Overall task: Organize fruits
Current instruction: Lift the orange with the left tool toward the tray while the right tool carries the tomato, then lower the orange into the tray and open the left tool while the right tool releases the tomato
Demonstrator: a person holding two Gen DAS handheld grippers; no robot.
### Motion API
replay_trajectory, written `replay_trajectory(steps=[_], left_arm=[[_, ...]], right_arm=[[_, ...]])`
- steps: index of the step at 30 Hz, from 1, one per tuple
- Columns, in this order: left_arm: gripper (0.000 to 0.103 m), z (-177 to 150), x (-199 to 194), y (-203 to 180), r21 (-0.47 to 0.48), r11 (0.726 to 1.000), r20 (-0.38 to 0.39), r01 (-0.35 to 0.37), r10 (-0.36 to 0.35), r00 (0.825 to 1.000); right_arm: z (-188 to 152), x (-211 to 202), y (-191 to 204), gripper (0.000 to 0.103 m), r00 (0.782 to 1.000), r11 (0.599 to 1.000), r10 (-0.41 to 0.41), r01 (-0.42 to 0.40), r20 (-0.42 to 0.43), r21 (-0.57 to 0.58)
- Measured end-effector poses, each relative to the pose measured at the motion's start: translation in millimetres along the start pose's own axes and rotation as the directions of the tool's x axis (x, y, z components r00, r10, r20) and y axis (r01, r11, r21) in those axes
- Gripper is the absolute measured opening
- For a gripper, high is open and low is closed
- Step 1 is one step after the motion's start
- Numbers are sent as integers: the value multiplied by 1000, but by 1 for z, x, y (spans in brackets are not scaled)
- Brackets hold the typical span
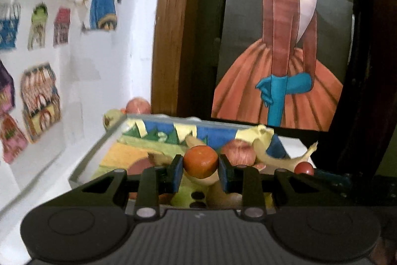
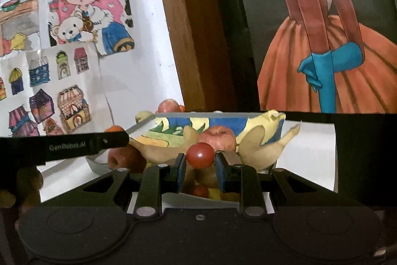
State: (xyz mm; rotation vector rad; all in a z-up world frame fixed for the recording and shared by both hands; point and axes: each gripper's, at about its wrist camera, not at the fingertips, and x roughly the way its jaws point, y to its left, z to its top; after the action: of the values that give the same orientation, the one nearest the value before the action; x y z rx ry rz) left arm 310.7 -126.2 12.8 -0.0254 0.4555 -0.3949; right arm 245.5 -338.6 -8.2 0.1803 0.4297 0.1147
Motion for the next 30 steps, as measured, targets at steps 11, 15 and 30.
replay_trajectory(steps=[11,15,30], left_arm=[[33,-20,30,4,-20,1000,-87,-21,19,996],[33,-23,38,3,-16,999,-110,-34,32,993],[33,-26,49,1,-21,999,-128,-49,46,991]], right_arm=[[-10,20,-3,28,999,1000,5,-5,-33,16],[-12,26,-3,28,999,1000,0,1,-49,15],[-18,35,-7,28,997,1000,-6,8,-75,24]])
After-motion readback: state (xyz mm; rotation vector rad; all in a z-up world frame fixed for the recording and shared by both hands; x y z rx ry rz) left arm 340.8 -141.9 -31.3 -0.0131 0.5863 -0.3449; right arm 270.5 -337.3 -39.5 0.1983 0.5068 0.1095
